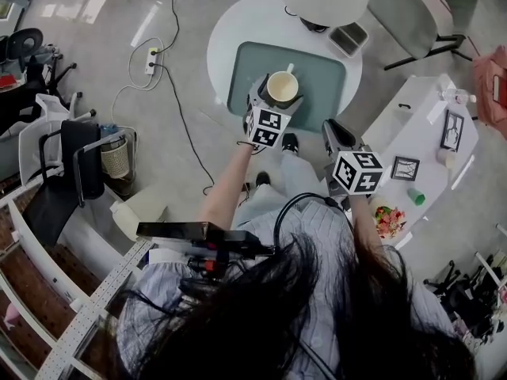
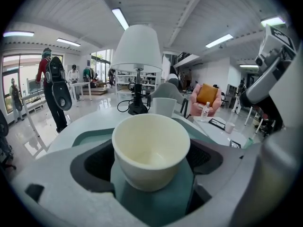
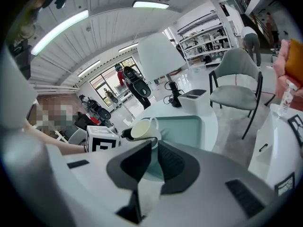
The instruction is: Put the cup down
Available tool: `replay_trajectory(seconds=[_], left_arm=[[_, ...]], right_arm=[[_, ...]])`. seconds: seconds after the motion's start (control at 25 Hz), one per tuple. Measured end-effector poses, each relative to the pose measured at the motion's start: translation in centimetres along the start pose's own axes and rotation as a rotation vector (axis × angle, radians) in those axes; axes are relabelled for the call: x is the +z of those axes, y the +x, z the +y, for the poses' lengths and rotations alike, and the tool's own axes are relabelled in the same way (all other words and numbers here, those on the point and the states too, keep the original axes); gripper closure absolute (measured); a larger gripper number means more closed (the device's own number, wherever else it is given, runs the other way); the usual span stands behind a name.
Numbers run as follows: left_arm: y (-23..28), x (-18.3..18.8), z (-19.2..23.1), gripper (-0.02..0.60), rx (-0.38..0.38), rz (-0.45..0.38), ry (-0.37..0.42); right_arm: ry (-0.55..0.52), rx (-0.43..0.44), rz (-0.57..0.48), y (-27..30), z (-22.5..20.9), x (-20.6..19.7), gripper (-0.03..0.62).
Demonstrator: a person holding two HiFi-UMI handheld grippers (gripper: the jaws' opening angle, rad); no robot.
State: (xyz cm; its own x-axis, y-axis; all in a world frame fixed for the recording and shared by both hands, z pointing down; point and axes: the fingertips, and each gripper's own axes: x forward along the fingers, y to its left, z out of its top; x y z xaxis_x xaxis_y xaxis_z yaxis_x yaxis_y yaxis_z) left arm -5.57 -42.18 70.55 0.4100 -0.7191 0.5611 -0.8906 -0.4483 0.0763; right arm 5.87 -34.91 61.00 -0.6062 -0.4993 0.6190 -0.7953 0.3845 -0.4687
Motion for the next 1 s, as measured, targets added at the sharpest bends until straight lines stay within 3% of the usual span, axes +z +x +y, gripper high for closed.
replay_trajectory(seconds=[0.4,0.84,1.0], left_arm=[[-4.5,-0.9,0.0,0.123,0.016,0.023,0.022],[-10.8,2.3,-0.6,0.124,0.018,-0.057,0.021],[-14.0,4.1,-1.4,0.124,-0.015,-0.098,0.031]], right_arm=[[-0.018,0.023,-0.027,-0.1,2.1,-0.1,0.536],[-0.037,0.041,-0.082,-1.0,5.7,-0.2,0.536],[-0.044,0.053,-0.114,-1.4,7.8,-0.1,0.536]])
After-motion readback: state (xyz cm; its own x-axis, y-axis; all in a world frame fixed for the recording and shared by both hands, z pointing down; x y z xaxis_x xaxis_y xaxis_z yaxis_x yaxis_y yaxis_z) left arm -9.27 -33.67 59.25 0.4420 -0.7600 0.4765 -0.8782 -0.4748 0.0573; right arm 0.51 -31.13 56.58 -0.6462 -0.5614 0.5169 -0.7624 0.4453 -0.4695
